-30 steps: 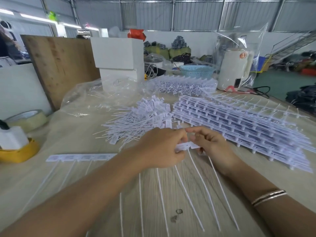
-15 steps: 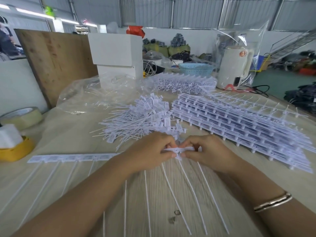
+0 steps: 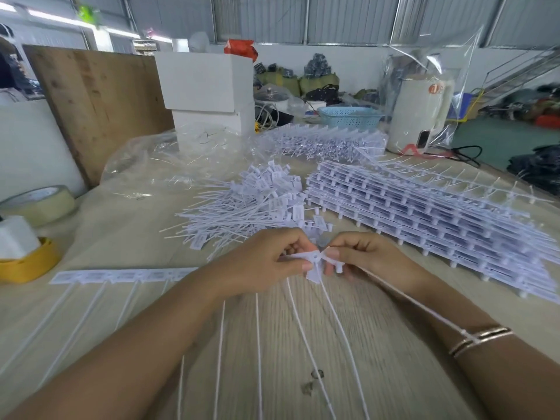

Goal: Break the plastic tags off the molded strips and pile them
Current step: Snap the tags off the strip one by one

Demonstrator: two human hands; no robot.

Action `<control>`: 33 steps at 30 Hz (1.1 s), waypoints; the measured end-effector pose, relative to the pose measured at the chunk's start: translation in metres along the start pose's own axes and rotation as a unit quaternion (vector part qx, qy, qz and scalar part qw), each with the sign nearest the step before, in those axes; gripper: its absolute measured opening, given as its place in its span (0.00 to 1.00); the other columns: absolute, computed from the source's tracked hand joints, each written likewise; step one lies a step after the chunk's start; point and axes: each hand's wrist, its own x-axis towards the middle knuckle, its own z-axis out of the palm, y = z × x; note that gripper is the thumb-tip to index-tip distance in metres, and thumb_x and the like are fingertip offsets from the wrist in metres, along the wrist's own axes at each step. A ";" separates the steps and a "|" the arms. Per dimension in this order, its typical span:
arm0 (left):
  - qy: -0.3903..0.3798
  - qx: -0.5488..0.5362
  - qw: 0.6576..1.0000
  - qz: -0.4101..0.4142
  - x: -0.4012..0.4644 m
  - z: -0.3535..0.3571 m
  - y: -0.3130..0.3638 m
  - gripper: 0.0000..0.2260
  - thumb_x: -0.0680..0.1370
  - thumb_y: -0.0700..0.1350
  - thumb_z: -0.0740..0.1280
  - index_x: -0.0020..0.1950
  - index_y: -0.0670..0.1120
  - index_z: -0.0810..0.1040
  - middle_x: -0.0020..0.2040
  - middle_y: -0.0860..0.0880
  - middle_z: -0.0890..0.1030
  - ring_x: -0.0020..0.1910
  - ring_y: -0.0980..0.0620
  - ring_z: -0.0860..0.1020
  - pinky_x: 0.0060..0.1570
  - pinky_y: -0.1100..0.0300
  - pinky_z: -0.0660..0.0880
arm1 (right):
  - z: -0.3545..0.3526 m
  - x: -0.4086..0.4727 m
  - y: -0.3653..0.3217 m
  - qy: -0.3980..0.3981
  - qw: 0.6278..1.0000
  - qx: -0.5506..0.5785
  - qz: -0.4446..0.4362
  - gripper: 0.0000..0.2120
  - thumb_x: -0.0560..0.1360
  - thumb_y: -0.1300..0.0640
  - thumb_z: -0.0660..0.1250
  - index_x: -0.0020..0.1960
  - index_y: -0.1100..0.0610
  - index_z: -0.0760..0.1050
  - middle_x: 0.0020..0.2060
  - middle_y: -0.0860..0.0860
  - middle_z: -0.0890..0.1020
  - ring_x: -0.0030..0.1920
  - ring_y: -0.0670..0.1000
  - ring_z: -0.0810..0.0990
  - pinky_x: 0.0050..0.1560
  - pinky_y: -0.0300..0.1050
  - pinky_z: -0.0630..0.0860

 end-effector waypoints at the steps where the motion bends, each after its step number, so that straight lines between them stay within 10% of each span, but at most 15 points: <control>1: -0.002 -0.003 1.000 0.001 -0.001 -0.003 -0.001 0.09 0.75 0.48 0.69 0.47 0.62 0.74 0.46 0.59 0.78 0.44 0.66 0.75 0.45 0.73 0.69 | -0.003 0.001 0.002 0.018 0.999 0.037 0.002 0.06 0.73 0.56 0.66 0.40 0.57 0.80 0.32 0.51 0.81 0.29 0.48 0.73 0.32 0.38 0.69; 13: 0.044 0.103 0.994 0.016 -0.005 -0.002 -0.011 0.14 0.74 0.56 0.68 0.59 0.61 0.75 0.36 0.59 0.74 0.34 0.66 0.73 0.34 0.70 0.65 | 0.000 0.003 0.010 0.050 0.949 -0.291 -0.109 0.04 0.71 0.58 0.73 0.41 0.58 0.80 0.37 0.49 0.77 0.36 0.44 0.74 0.38 0.39 0.69; 16: 0.067 0.079 0.994 0.017 -0.003 0.003 -0.006 0.15 0.72 0.54 0.71 0.56 0.55 0.73 0.38 0.58 0.74 0.33 0.67 0.72 0.33 0.70 0.65 | 0.002 0.001 0.005 0.045 0.930 -0.308 -0.195 0.13 0.71 0.57 0.72 0.55 0.51 0.78 0.45 0.46 0.76 0.42 0.42 0.74 0.42 0.35 0.70; 21: 0.076 0.035 0.996 0.021 -0.004 0.013 0.004 0.12 0.73 0.50 0.71 0.53 0.50 0.73 0.35 0.60 0.73 0.35 0.69 0.72 0.35 0.74 0.66 | 0.014 0.004 0.002 0.020 0.865 -0.425 -0.267 0.12 0.71 0.55 0.72 0.55 0.53 0.81 0.44 0.48 0.82 0.44 0.48 0.80 0.42 0.52 0.75; 28: 0.002 0.015 0.999 -0.034 -0.008 -0.007 -0.004 0.06 0.78 0.50 0.65 0.52 0.56 0.79 0.41 0.60 0.80 0.39 0.67 0.76 0.39 0.74 0.68 | 0.008 0.000 -0.001 0.100 0.840 -0.429 -0.316 0.08 0.71 0.55 0.71 0.49 0.56 0.84 0.37 0.51 0.83 0.36 0.51 0.82 0.36 0.53 0.77; 33: 0.007 -0.024 0.999 -0.031 -0.007 -0.006 -0.006 0.04 0.77 0.50 0.66 0.47 0.61 0.77 0.37 0.64 0.78 0.36 0.67 0.74 0.38 0.73 0.68 | 0.011 0.000 -0.002 0.089 0.887 -0.347 -0.291 0.11 0.70 0.58 0.71 0.51 0.59 0.83 0.36 0.54 0.83 0.35 0.53 0.80 0.36 0.52 0.77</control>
